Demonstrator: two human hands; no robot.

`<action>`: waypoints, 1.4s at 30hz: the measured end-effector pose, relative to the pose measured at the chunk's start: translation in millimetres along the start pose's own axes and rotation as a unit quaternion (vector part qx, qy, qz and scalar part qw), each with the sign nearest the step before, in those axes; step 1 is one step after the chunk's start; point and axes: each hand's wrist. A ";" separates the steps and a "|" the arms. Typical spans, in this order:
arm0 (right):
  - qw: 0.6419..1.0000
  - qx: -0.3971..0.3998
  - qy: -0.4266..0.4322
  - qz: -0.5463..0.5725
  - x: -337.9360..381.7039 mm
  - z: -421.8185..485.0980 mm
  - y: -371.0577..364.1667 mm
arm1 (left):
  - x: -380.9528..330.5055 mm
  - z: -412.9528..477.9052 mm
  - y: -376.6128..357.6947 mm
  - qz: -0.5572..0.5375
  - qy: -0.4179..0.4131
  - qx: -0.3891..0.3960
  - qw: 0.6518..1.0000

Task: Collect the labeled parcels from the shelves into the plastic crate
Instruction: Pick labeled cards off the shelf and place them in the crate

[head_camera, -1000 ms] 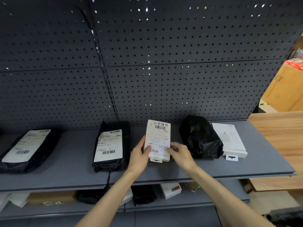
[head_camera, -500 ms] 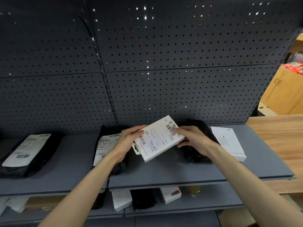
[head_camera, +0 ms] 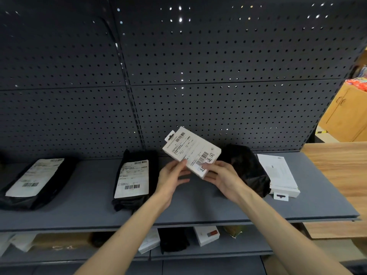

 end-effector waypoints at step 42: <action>0.789 -0.108 0.165 -0.582 193.1 -18.7 61.1 | -135.2 19.2 -66.2 0.037 -0.222 0.130 0.966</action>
Point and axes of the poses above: each hand's wrist, its own z-axis towards the middle knuckle, its own y-axis out of the back of the hand, x = y × z, and after that the axes turned 5 degrees about y, right-handed
